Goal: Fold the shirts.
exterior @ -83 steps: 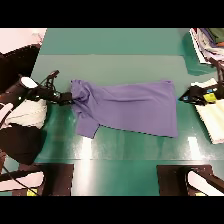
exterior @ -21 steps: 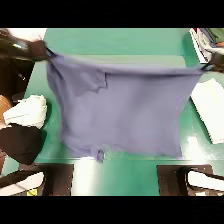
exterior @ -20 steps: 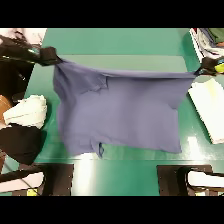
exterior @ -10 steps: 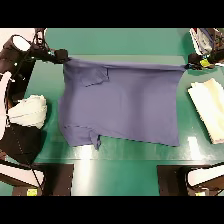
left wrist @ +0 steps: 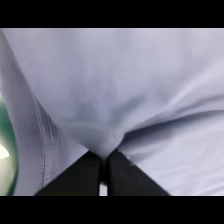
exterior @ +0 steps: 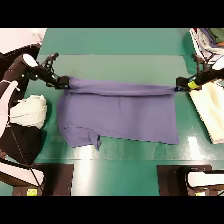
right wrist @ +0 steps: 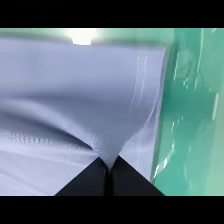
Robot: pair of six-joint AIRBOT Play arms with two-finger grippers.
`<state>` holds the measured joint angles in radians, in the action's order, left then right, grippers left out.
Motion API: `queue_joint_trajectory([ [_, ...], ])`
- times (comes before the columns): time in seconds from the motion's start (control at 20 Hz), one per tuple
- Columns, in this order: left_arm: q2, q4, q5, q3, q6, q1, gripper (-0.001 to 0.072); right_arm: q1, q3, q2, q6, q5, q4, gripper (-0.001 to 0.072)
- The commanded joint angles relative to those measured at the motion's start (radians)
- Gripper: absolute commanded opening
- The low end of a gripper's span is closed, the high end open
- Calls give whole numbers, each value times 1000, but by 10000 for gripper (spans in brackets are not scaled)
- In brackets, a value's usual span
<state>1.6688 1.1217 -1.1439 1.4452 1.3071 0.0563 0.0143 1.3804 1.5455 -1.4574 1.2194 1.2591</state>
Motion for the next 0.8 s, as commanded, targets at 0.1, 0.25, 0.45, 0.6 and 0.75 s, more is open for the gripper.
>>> queue_joint_trajectory([
  [0.1,-13,-3,-1,-65,58,4,536,-5,-112,-48,-11,-23,-85,341],
  [0.25,-95,21,-95,-76,72,27,541,-43,-117,-138,10,27,-101,341],
  [0.45,-325,138,-122,-305,98,39,541,-105,-212,-319,55,97,-155,339],
  [0.6,-516,132,-121,-565,122,39,541,-116,-283,-418,64,90,-167,339],
  [0.75,-675,125,-111,-798,174,39,541,-107,-329,-464,64,65,-168,339],
])
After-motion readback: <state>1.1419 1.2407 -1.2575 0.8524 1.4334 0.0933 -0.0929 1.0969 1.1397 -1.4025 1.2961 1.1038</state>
